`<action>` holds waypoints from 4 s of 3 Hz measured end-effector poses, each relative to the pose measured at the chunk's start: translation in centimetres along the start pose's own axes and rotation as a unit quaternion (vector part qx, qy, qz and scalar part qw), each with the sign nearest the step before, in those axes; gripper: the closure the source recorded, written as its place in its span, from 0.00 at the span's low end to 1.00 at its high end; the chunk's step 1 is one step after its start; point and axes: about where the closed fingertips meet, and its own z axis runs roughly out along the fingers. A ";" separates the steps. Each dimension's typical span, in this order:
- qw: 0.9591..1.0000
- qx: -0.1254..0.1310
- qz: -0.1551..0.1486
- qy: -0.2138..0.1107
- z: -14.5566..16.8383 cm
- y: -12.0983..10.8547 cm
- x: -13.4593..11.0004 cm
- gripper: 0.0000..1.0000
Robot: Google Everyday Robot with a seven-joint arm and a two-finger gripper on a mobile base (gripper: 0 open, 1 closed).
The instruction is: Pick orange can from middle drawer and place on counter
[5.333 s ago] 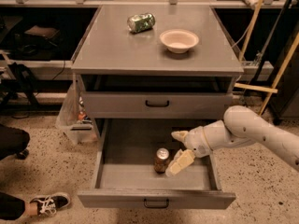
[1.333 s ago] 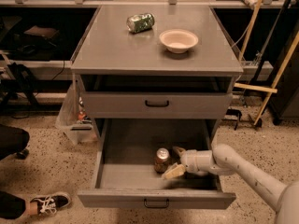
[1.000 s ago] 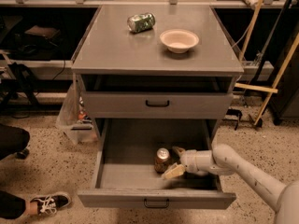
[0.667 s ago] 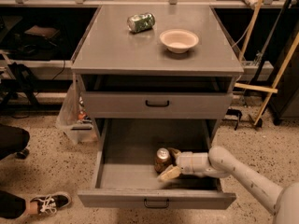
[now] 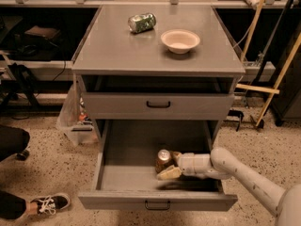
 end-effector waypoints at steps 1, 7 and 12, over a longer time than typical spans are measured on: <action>1.000 0.000 0.000 0.000 0.0 0.0 0.0 0.42; 0.987 0.113 -0.112 0.033 -11.9 -1.4 -11.9 1.00; 0.955 0.107 -0.210 0.179 -23.3 -3.1 -33.9 1.00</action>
Offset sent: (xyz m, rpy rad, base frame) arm 0.0000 0.0000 0.0000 0.0000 0.0000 0.0000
